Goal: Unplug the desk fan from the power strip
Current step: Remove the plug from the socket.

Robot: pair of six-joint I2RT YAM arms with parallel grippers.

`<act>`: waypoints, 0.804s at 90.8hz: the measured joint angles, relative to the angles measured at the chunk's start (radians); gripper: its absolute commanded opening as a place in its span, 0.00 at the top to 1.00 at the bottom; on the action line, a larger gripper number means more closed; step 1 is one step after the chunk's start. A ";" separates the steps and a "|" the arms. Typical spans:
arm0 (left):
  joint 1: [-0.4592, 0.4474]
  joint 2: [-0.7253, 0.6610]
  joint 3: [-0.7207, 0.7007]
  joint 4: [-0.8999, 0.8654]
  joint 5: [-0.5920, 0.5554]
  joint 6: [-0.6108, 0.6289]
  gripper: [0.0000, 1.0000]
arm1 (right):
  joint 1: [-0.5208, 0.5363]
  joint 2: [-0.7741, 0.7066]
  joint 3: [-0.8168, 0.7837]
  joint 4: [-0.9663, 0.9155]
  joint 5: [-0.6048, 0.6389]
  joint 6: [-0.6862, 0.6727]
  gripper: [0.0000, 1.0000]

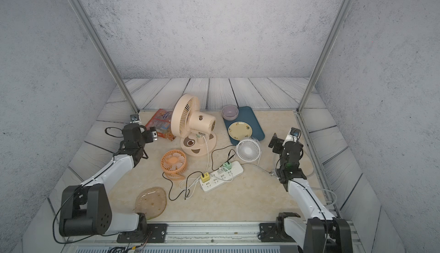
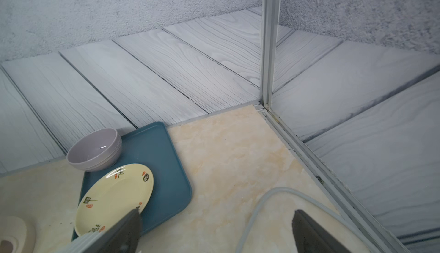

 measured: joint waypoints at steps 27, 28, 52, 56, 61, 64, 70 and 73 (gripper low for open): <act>0.000 -0.099 0.034 -0.293 0.055 -0.126 0.02 | 0.000 -0.071 0.188 -0.467 -0.115 0.109 0.01; 0.000 -0.103 0.038 -0.302 0.060 -0.129 0.02 | 0.000 -0.071 0.191 -0.474 -0.119 0.110 0.01; -0.006 -0.240 0.095 -0.436 0.254 -0.262 0.02 | 0.000 -0.052 0.322 -0.644 -0.300 0.146 0.01; -0.016 -0.256 0.095 -0.457 0.286 -0.291 0.01 | 0.000 -0.045 0.346 -0.675 -0.325 0.151 0.01; -0.041 -0.275 0.094 -0.482 0.315 -0.325 0.00 | 0.000 -0.033 0.377 -0.716 -0.354 0.158 0.01; -0.064 -0.287 0.093 -0.495 0.325 -0.341 0.00 | 0.000 -0.026 0.394 -0.740 -0.370 0.163 0.01; -0.134 -0.318 0.091 -0.523 0.335 -0.359 0.01 | 0.006 -0.014 0.422 -0.787 -0.398 0.173 0.01; -0.180 -0.335 0.091 -0.538 0.336 -0.362 0.02 | 0.011 -0.010 0.433 -0.809 -0.410 0.179 0.01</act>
